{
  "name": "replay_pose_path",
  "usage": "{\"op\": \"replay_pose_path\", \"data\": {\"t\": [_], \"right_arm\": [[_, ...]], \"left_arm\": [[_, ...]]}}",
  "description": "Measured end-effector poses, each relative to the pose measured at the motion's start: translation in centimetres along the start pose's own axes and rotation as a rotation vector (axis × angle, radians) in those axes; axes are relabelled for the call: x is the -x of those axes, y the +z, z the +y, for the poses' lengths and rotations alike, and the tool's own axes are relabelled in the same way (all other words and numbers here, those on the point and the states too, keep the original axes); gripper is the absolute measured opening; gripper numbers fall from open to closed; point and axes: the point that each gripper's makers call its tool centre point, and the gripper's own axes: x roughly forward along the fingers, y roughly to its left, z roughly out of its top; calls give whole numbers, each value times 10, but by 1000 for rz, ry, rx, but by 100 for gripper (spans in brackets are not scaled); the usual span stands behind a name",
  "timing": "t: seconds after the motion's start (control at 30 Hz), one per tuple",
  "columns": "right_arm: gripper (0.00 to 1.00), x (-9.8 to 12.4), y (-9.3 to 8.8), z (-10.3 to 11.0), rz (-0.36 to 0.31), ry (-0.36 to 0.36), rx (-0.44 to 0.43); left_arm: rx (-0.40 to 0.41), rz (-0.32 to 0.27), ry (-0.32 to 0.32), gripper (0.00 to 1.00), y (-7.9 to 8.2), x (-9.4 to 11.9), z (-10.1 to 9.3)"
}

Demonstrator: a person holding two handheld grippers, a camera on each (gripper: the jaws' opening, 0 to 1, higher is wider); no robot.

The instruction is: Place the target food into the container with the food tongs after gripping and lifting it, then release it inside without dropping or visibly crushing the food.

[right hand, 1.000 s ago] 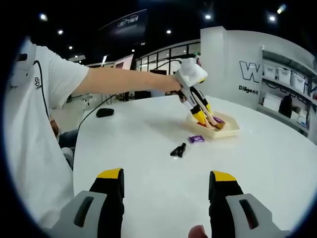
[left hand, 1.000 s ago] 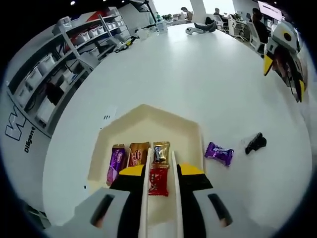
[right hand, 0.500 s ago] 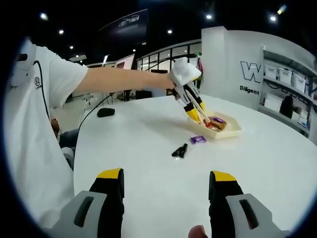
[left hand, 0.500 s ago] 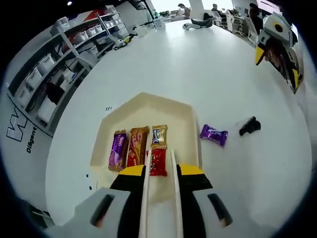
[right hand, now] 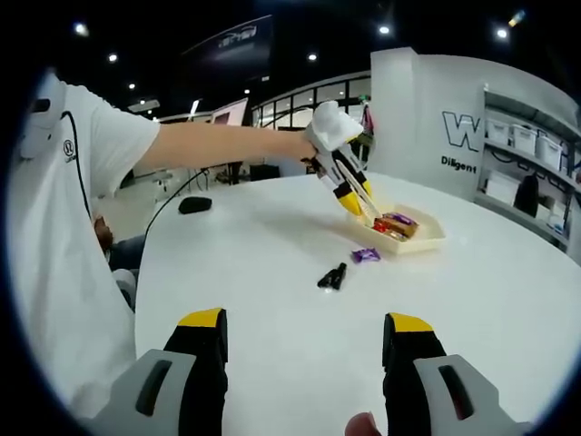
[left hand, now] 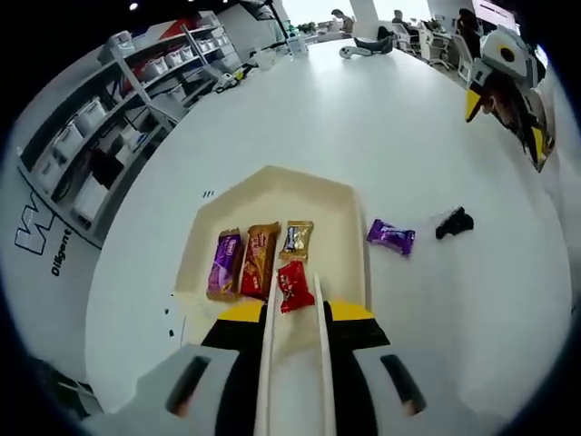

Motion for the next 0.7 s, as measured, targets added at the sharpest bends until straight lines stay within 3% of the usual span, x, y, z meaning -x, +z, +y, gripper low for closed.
{"op": "replay_pose_path", "data": {"t": [0.13, 0.7], "right_arm": [[67, -1, 1, 1, -1, 2, 1], [67, 2, 3, 0, -1, 0, 6]], "left_arm": [[3, 24, 4, 22, -9, -1, 2], [-17, 48, 32, 22, -12, -2, 9]]}}
